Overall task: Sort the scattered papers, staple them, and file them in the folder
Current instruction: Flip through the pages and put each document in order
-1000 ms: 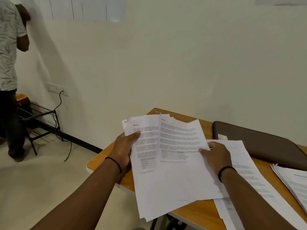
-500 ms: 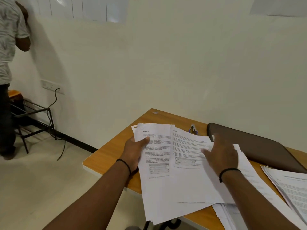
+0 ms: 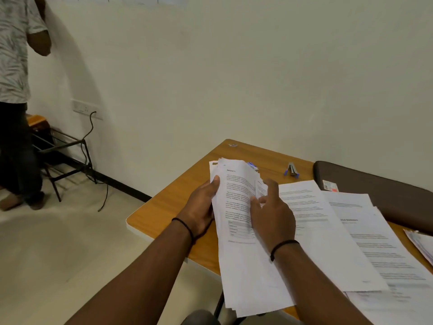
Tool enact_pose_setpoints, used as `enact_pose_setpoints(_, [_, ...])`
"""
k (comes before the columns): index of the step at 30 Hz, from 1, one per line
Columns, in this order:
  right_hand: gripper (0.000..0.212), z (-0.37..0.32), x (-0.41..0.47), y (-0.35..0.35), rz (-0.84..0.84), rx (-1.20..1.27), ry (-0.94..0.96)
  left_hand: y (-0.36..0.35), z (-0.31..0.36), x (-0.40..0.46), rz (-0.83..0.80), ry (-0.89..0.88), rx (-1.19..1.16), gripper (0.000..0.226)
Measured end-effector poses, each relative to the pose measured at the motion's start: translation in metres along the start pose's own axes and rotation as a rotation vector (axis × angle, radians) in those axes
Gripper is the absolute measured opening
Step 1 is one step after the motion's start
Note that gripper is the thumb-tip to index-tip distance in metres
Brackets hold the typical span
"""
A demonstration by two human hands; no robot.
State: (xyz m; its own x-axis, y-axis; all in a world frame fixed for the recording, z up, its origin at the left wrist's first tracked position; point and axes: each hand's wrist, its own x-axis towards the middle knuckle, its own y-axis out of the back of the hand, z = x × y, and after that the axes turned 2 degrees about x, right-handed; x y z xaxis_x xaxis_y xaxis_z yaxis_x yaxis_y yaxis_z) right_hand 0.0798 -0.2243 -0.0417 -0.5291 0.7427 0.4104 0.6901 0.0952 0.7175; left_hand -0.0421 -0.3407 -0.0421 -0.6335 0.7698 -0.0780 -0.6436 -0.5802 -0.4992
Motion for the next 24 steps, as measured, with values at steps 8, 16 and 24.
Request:
enact_pose_setpoints(8, [0.046,0.006,0.001,-0.002,0.042,0.128,0.033,-0.007,-0.003,0.002,-0.069,0.012,0.023,0.034])
enact_pose_setpoints(16, [0.058,-0.003,-0.01,-0.005,0.125,0.373,0.198,-0.022,-0.006,-0.005,-0.113,-0.155,0.25,0.049])
enact_pose_setpoints(24, [0.025,0.0,-0.011,0.0,0.104,0.418,0.178,-0.03,-0.005,-0.01,-0.096,-0.123,0.223,0.044])
